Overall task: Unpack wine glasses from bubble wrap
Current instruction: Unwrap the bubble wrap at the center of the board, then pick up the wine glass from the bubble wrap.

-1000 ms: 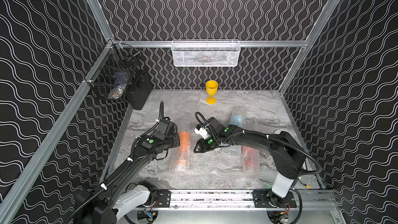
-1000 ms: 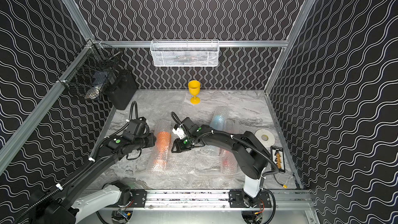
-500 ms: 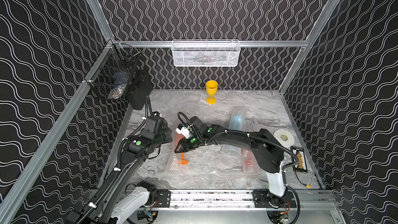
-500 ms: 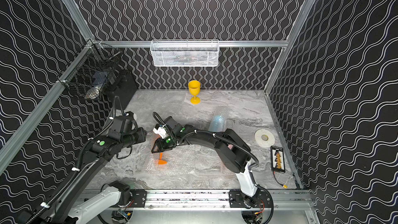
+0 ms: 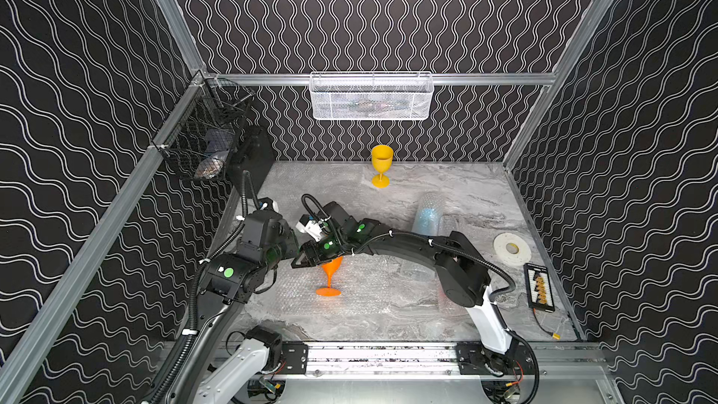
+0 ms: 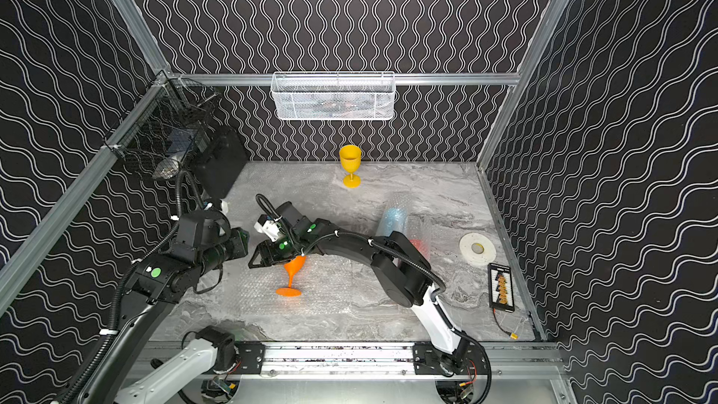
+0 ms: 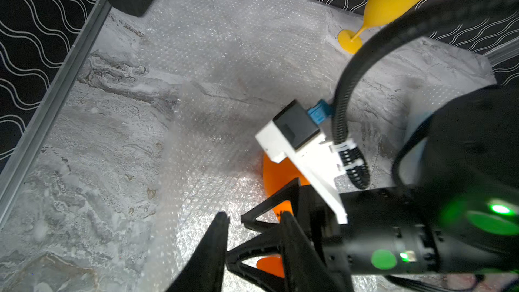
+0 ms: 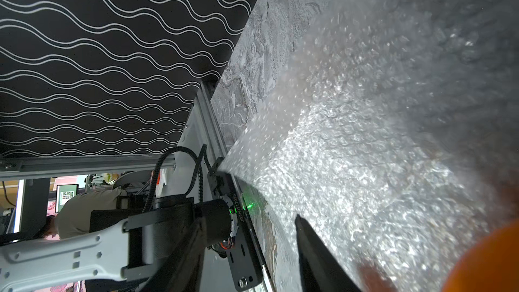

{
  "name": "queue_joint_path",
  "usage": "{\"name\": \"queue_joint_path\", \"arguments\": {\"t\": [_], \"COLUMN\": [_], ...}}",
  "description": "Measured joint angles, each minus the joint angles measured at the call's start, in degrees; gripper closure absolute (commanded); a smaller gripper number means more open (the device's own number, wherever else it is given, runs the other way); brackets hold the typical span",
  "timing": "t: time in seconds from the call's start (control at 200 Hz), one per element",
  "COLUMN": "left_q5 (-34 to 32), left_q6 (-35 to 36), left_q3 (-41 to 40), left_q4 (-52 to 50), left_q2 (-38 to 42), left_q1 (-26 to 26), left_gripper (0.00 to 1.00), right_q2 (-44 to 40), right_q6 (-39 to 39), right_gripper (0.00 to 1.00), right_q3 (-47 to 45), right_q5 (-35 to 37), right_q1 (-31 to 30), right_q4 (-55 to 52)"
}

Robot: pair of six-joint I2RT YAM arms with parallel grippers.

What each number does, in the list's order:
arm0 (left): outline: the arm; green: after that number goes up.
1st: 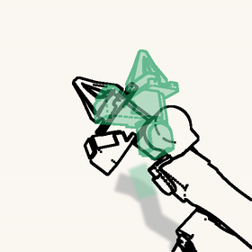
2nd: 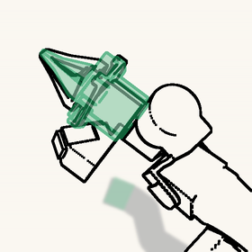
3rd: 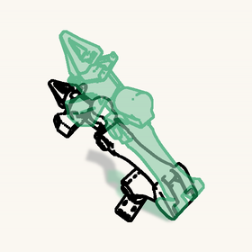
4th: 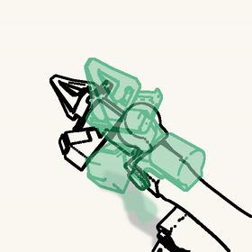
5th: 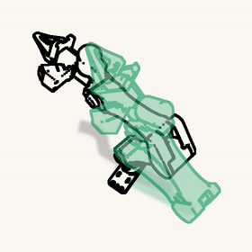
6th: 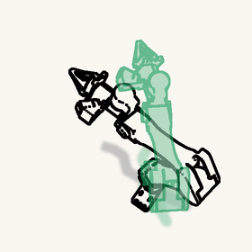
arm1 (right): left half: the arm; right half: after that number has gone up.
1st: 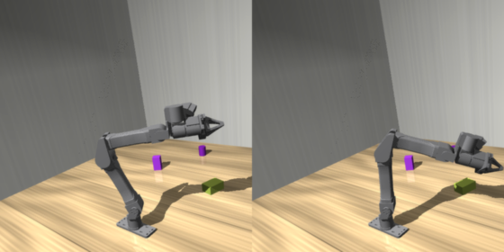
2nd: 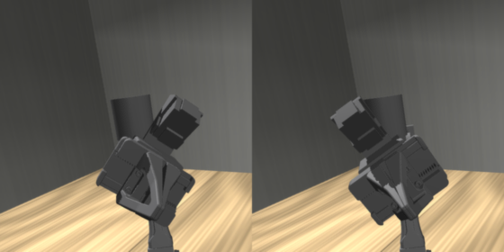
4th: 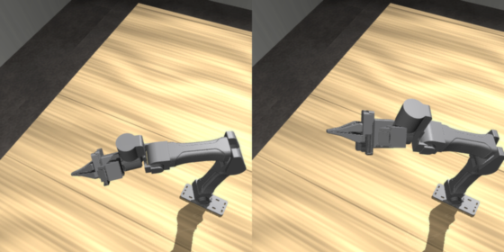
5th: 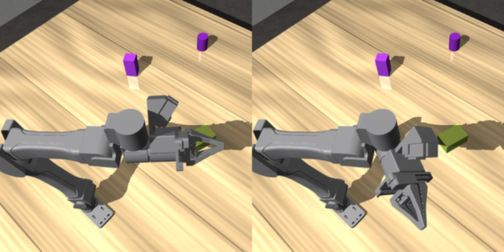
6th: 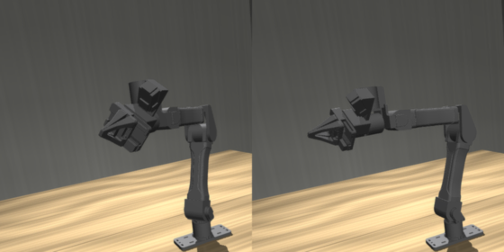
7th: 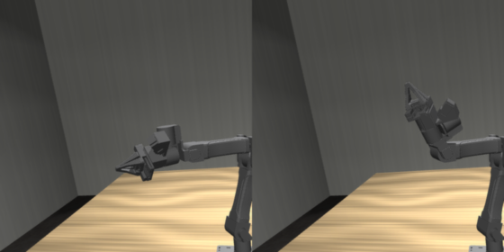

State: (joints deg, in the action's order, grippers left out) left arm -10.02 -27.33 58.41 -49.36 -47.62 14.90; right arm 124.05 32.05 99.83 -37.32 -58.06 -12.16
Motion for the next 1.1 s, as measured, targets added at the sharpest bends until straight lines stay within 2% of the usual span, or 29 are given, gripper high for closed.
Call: {"name": "queue_joint_path", "arguments": {"t": [0.125,0.26,0.35,0.45,0.586,0.631,0.821,0.876,0.971,1.011,1.101], "left_q5": [1.31,3.48,5.22,7.67,10.88,11.87,15.65,16.26,17.27,17.49,19.02], "left_q6": [0.00,-0.42,-1.49,-2.82,-4.50,-5.05,-6.69,-7.10,-7.32,-7.45,-7.52], "left_q3": [-1.64,-5.33,-8.39,-11.19,-14.49,-15.54,-18.45,-19.47,-21.05,-21.77,-23.28], "left_q4": [0.42,2.25,4.20,7.23,11.80,13.44,18.69,19.87,21.33,22.18,23.76], "left_q2": [-1.25,-4.13,-6.62,-9.94,-12.76,-13.53,-17.00,-17.51,-18.58,-19.15,-20.50], "left_q1": [0.00,-0.02,-0.04,-0.24,-0.85,-1.07,-2.51,-3.06,-4.28,-4.79,-5.97], "left_gripper": [0.64,0.64,0.64,0.64,0.64,0.64,0.65,0.66,0.66,0.67,0.67], "right_q2": [-5.22,-10.23,-11.78,-12.07,-11.41,-10.97,-7.96,-6.16,-3.98,-3.69,-2.73], "right_q6": [-1.22,-2.36,-3.50,-4.48,-4.79,-4.96,-5.70,-5.68,-5.51,-5.51,-5.07], "right_gripper": [0.46,0.43,0.42,0.40,0.36,0.29,0.26,0.18,0.16,0.10,0.07], "right_q3": [-5.03,-11.26,-13.25,-14.53,-13.11,-12.63,-10.84,-9.33,-7.48,-6.88,-5.84], "right_q5": [2.38,8.72,12.55,13.44,15.65,16.06,19.47,20.24,21.40,21.99,22.25], "right_q1": [1.14,5.07,6.73,8.33,9.92,9.51,7.74,7.48,6.99,6.62,5.99], "right_q4": [-0.04,-2.19,-3.98,-5.62,-9.27,-9.73,-13.46,-14.21,-15.10,-15.08,-15.08]}}
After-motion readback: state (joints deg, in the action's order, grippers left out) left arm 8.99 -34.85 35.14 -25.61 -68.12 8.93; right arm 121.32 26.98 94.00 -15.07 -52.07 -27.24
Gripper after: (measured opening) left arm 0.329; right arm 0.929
